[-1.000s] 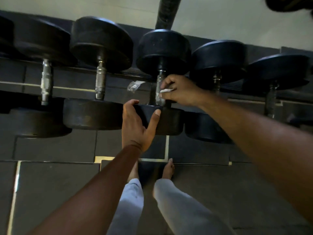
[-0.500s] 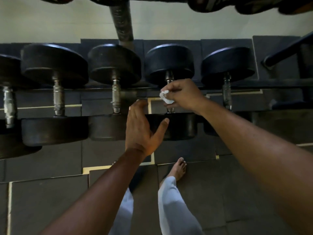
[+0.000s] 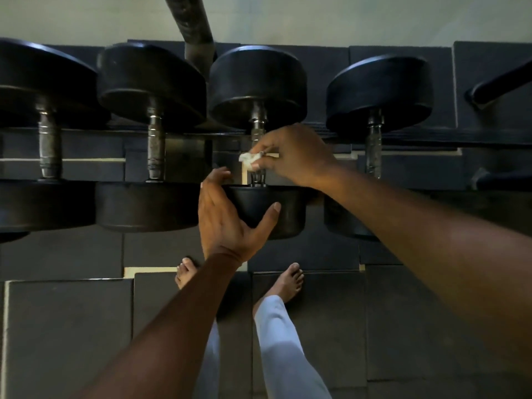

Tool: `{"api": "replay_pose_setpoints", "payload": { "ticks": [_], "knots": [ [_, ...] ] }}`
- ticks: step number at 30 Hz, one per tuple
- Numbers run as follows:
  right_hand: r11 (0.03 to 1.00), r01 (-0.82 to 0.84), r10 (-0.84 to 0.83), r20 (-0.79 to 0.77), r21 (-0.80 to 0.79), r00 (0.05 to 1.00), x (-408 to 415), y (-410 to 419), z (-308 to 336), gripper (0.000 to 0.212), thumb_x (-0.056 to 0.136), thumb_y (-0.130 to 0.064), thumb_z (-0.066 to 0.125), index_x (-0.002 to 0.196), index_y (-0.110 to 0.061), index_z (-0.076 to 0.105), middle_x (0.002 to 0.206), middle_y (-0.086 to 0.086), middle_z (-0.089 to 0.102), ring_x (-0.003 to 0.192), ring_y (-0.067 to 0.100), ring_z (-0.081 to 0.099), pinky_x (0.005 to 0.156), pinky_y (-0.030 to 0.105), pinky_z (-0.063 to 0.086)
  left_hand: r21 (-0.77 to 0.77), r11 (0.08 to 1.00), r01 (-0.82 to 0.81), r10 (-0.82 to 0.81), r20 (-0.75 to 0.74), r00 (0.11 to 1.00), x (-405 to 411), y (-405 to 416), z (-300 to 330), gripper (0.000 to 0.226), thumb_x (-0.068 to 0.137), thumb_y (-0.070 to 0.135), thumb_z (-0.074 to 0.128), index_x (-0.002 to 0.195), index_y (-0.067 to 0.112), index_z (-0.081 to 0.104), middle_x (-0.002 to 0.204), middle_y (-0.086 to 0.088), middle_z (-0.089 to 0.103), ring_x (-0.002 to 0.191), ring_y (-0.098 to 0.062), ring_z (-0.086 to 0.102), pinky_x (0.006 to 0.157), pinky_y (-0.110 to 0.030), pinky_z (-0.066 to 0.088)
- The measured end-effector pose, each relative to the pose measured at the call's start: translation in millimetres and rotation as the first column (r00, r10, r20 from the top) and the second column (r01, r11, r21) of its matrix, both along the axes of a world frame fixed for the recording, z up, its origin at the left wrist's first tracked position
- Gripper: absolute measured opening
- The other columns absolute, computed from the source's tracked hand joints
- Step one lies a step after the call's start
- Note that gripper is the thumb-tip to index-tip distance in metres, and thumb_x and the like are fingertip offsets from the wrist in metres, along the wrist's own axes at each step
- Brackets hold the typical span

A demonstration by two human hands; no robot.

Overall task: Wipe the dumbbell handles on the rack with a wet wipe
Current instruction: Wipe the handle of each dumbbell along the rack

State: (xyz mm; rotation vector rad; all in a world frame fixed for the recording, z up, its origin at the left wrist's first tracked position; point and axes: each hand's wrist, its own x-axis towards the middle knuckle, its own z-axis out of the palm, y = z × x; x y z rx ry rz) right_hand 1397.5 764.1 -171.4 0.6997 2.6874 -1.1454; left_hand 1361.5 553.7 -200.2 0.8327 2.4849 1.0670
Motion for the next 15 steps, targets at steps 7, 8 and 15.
{"api": "replay_pose_setpoints", "payload": {
  "ticks": [7, 8, 15],
  "knots": [
    [0.879, -0.476, 0.451, 0.302, 0.011, 0.84, -40.4, -1.6, -11.5, 0.014, 0.1, -0.035, 0.065, 0.108, -0.034, 0.076, 0.1, -0.013, 0.073, 0.094, 0.011, 0.07, 0.081, 0.037, 0.059, 0.059, 0.994, -0.094, 0.094, 0.003, 0.996, 1.7, -1.8, -7.3, 0.104, 0.071, 0.062, 0.089, 0.145, 0.004, 0.044, 0.14, -0.008, 0.051, 0.128, -0.025, 0.057, 0.103, -0.052, 0.051],
    [0.846, -0.532, 0.492, 0.347, 0.026, 0.799, -50.7, -3.9, -11.9, 0.009, 0.1, -0.032, 0.065, 0.104, -0.032, 0.073, 0.094, -0.012, 0.069, 0.09, 0.014, 0.068, 0.078, 0.035, 0.056, 0.062, 0.993, -0.096, 0.096, 0.008, 0.995, 1.7, -1.7, -7.1, 0.104, 0.07, 0.061, 0.09, 0.144, 0.004, 0.044, 0.139, -0.008, 0.051, 0.126, -0.025, 0.058, 0.102, -0.052, 0.052],
    [0.784, -0.62, 0.488, 0.652, -0.035, 0.58, -103.4, -26.6, -14.4, 0.021, 0.095, -0.006, 0.066, 0.11, -0.02, 0.06, 0.104, 0.004, 0.066, 0.08, 0.017, 0.06, 0.074, 0.036, 0.048, 0.065, 0.993, -0.098, 0.096, 0.033, 0.995, -0.1, -1.3, -2.8, 0.104, 0.069, 0.066, 0.087, 0.143, 0.007, 0.044, 0.134, -0.004, 0.051, 0.116, -0.02, 0.059, 0.093, -0.049, 0.055]
  ]
}}
